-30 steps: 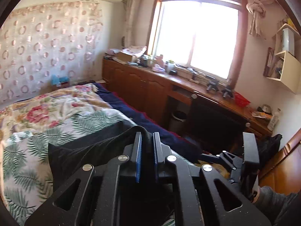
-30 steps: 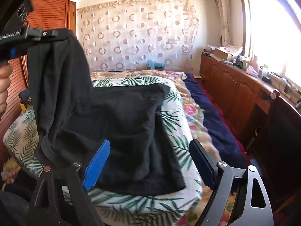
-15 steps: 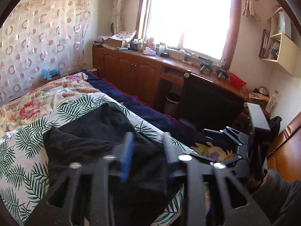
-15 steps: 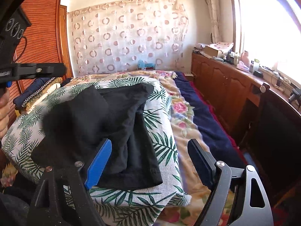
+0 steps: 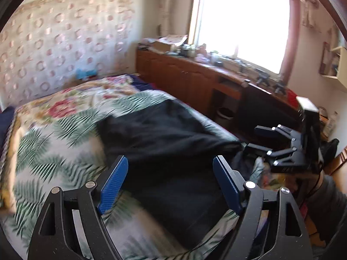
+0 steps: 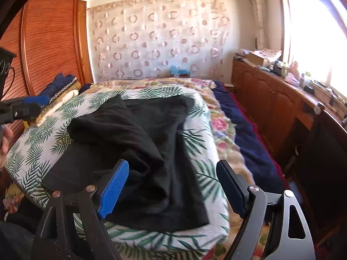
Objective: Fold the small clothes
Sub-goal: 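Grasp the folded black T-shirt with the right gripper and lift it, then lower the held shirt onto the bed and open the right gripper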
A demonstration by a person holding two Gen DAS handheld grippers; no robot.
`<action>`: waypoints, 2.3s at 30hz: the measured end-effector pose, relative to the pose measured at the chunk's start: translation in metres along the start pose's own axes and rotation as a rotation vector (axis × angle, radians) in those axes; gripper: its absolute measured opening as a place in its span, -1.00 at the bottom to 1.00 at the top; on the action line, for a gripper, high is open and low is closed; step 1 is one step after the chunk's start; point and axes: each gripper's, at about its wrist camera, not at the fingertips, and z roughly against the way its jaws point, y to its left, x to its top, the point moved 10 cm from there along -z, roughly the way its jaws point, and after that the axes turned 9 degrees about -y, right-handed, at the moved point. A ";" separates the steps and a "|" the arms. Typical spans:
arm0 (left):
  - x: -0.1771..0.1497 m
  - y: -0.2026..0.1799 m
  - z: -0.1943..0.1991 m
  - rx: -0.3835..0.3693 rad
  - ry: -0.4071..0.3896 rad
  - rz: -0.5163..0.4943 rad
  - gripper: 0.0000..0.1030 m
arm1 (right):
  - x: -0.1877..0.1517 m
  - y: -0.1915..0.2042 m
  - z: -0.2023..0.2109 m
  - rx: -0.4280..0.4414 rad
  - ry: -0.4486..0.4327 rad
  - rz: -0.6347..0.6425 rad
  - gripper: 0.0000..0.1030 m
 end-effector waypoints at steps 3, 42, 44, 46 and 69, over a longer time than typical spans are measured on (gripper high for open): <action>-0.011 0.024 0.013 0.056 -0.002 0.032 0.58 | 0.007 0.016 -0.009 0.027 0.006 0.029 0.64; -0.040 0.101 0.047 0.156 -0.043 0.150 0.58 | 0.034 0.183 -0.180 0.349 0.324 0.303 -0.55; -0.042 0.101 0.045 0.156 -0.039 0.151 0.58 | 0.037 0.182 -0.176 0.367 0.312 0.270 -0.86; -0.043 0.100 0.044 0.155 -0.038 0.146 0.58 | 0.046 0.178 -0.173 0.377 0.279 0.233 -0.89; -0.053 0.087 0.031 0.117 -0.011 0.136 0.58 | 0.085 -0.041 -0.221 -0.115 0.223 -0.087 -0.65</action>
